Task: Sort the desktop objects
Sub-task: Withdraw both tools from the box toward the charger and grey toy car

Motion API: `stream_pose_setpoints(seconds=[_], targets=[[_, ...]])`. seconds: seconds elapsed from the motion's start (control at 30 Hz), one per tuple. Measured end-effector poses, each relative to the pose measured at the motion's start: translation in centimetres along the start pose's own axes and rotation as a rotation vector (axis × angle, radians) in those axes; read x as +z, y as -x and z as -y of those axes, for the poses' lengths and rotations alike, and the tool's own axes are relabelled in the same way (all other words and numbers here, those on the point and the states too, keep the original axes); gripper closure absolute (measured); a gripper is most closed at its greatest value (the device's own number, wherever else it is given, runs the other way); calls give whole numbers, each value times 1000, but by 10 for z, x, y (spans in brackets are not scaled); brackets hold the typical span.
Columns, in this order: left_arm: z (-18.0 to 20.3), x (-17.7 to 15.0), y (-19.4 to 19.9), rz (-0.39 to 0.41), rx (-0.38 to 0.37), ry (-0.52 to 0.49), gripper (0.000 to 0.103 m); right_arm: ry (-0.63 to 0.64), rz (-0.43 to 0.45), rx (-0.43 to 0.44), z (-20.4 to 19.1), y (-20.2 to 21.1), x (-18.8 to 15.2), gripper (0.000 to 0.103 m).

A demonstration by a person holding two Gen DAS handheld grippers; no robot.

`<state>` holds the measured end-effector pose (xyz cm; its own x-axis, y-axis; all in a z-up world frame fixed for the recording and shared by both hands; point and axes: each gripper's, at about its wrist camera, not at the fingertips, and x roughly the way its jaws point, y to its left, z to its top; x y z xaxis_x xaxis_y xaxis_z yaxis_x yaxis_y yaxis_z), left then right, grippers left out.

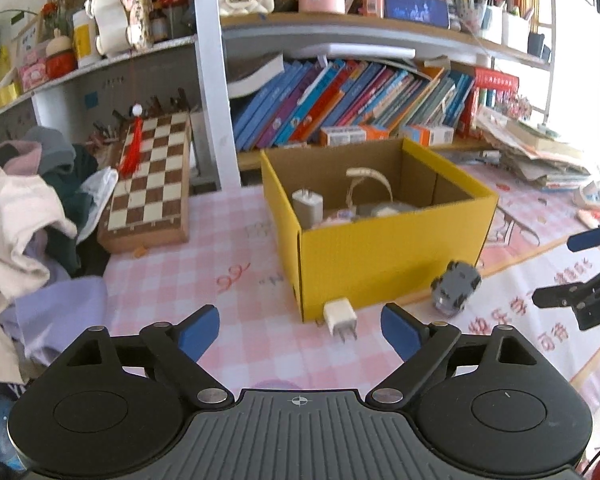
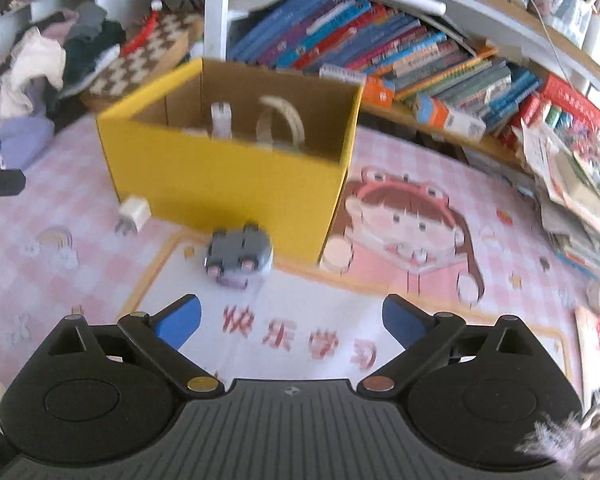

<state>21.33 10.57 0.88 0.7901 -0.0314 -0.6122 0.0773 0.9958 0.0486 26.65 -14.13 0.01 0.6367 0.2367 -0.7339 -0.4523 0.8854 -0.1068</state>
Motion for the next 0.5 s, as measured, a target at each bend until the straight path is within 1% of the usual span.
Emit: stream_pose_setpoints(seconds=[0.17,0.37,0.5], targets=[[2,-17,-3,-38,-13,22,11,-55,-32,-13,-12,-3,-19,5],[11,-33,-6,-64,-20,15,11,-85,-11,-72,-27,-3,-36,5],[16,-40,-8,-67,-32,24,11,-105,9,-73,-29,0,-39,5]])
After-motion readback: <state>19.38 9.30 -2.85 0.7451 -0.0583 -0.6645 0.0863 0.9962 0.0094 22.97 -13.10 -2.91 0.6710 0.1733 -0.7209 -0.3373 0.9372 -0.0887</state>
